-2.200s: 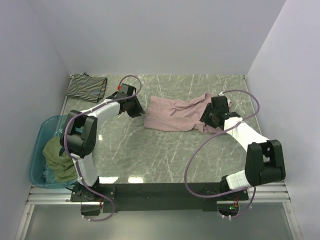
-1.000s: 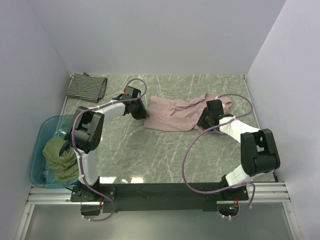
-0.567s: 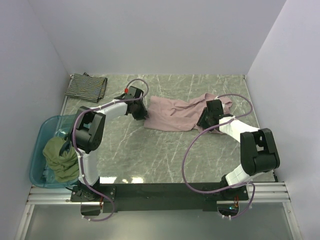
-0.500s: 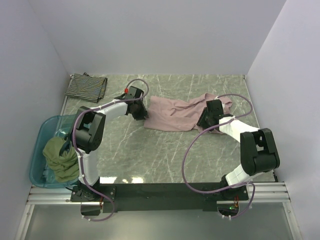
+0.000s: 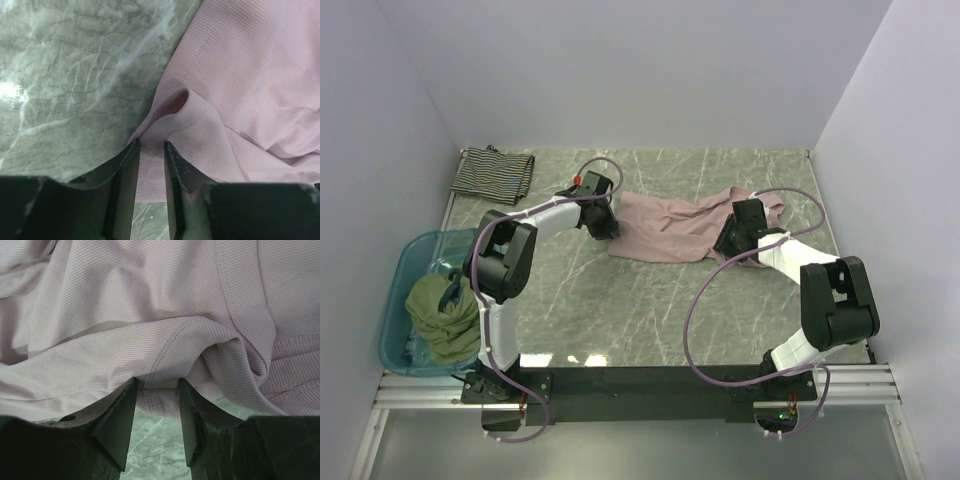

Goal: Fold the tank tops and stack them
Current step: Flatten the tank top out

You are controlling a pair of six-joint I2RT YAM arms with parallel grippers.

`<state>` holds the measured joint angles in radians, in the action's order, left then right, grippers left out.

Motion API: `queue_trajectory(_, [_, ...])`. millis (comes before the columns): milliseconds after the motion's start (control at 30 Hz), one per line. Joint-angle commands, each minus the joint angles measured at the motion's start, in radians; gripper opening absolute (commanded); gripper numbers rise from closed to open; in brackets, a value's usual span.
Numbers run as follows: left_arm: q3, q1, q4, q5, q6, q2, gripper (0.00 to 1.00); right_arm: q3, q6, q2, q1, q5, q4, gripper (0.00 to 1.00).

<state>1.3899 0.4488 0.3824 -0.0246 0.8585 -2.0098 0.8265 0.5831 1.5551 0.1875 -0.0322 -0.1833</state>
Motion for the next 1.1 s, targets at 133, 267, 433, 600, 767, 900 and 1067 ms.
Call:
queue_trajectory(133, [0.028, 0.008, 0.023, 0.022, 0.004, 0.005, 0.31, 0.022, 0.0, 0.008, 0.003, 0.0, 0.036, 0.47])
queue_trajectory(267, [0.023, 0.011, 0.026, 0.049, 0.005, 0.002, 0.32, 0.022, 0.001, 0.01, 0.003, 0.003, 0.039, 0.47])
queue_trajectory(433, [0.026, 0.014, 0.027, 0.054, 0.007, -0.001, 0.33, 0.019, 0.0, 0.01, 0.003, 0.003, 0.042, 0.47])
queue_trajectory(600, [0.032, 0.016, 0.033, 0.055, 0.007, 0.003, 0.28, 0.014, 0.001, 0.01, 0.003, 0.003, 0.045, 0.46])
queue_trajectory(767, [0.04, 0.018, 0.036, 0.055, 0.001, 0.0, 0.19, 0.014, 0.003, 0.007, 0.003, 0.003, 0.042, 0.45])
queue_trajectory(900, [0.037, 0.018, 0.03, 0.051, -0.003, 0.006, 0.08, 0.013, 0.003, 0.003, 0.001, 0.003, 0.044, 0.45])
queue_trajectory(1067, [0.047, 0.018, 0.033, 0.052, -0.009, 0.017, 0.01, 0.011, 0.001, 0.0, 0.003, 0.003, 0.045, 0.44])
